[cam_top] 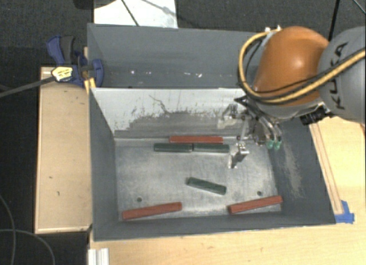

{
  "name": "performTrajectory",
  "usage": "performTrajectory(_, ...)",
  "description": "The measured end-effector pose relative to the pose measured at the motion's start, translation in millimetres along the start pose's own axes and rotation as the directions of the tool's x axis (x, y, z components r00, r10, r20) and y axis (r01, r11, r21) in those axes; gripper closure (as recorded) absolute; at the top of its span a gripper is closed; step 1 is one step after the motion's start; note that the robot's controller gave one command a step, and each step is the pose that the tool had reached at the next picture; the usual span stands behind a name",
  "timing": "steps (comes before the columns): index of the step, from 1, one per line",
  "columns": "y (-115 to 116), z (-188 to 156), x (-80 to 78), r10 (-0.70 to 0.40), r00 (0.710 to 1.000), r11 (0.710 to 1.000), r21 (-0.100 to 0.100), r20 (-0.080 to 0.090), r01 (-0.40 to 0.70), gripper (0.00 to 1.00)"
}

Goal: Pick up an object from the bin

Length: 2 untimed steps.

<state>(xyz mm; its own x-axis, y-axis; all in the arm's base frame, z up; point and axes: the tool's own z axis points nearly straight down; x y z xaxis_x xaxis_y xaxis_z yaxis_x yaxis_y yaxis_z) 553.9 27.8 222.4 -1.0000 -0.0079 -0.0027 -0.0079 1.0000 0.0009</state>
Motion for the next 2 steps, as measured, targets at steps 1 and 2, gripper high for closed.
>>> performTrajectory(1,0,0,0.0,0.000,1.000,1.000,0.000,0.000,0.000,0.00)
performTrajectory(2,-5,44,40.4,0.004,1.000,1.000,0.000,0.007,-0.004,0.00)
